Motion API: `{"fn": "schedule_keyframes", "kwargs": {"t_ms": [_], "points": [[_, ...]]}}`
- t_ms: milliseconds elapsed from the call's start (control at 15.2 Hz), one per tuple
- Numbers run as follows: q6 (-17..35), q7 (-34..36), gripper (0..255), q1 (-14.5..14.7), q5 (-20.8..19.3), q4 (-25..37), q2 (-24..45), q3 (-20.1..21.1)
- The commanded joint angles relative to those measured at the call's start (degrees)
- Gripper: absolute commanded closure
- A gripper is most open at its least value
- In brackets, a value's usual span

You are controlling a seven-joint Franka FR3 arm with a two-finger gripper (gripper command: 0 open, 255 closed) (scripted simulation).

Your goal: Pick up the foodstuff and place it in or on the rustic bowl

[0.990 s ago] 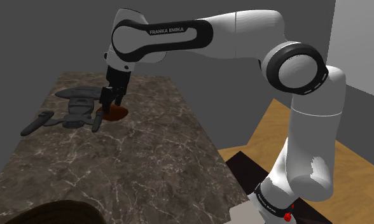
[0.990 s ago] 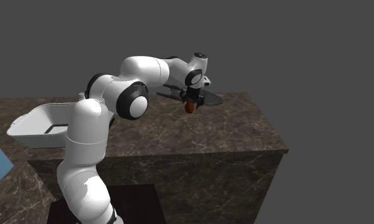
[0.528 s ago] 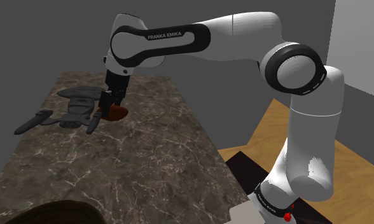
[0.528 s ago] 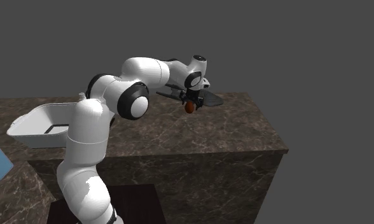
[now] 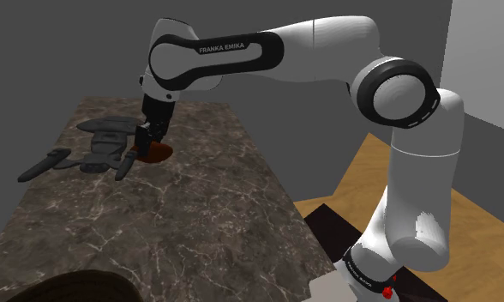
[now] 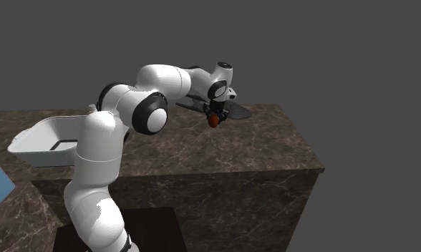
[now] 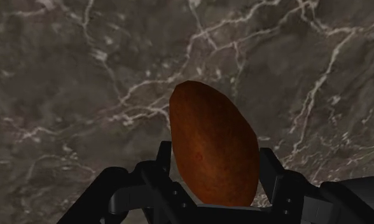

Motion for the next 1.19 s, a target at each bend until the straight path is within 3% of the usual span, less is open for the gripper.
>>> {"fn": "schedule_keyframes", "kwargs": {"t_ms": [0,264,1122], "points": [[0.0,0.0,255,0.0,0.0,0.0,0.0,0.0],[-0.1,0.0,255,0.0,0.0,0.0,0.0,0.0],[-9.3,1.9,255,0.0,-0.5,8.1,-1.2,0.0]]}}
